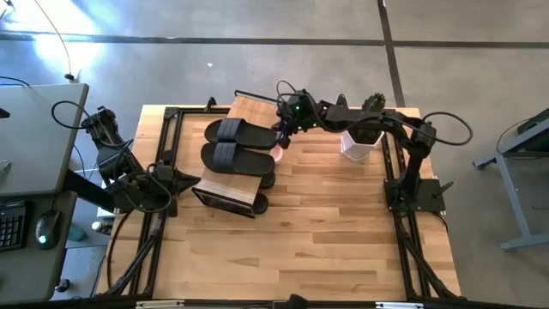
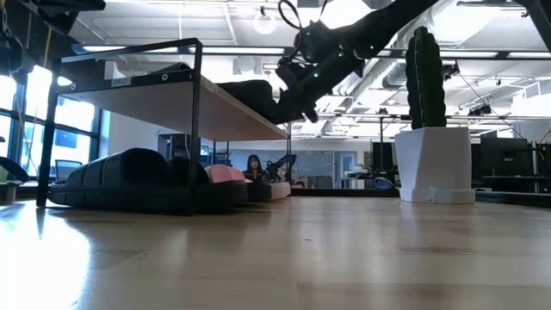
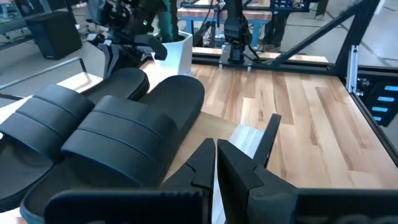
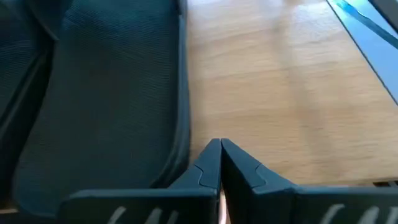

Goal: Pick and place slides into the shelf
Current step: Adjust the slides under the shelf and on the shelf

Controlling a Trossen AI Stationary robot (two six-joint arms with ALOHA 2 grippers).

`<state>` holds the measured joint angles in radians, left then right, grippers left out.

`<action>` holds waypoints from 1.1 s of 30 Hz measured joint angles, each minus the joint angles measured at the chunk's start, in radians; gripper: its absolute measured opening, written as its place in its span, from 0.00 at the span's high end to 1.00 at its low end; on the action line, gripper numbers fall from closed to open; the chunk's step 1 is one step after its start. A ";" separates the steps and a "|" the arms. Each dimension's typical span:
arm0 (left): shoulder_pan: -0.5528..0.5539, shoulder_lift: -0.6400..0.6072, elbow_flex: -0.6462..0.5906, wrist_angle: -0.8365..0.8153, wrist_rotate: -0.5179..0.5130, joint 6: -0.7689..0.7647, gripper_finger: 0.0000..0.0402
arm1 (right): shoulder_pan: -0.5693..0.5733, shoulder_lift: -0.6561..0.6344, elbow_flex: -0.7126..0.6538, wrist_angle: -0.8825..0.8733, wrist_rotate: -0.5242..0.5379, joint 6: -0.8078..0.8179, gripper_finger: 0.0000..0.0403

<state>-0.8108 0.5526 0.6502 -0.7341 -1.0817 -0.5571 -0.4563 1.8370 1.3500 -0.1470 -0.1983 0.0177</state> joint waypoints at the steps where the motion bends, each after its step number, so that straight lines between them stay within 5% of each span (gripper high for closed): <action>1: 0.000 0.000 0.000 0.000 0.006 0.000 0.98 | 0.006 0.000 0.000 -0.001 0.000 0.000 1.00; 16: 0.000 0.042 0.000 -0.003 0.019 -0.021 0.98 | 0.052 -0.011 0.000 -0.045 0.085 0.034 1.00; 33: 0.000 0.042 0.000 -0.113 0.019 -0.130 0.98 | 0.301 -0.287 -0.009 -0.303 0.623 0.006 1.00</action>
<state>-0.8108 0.5945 0.6504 -0.8475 -1.0622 -0.6868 -0.1554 1.5496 1.3411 -0.4497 0.4249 0.0241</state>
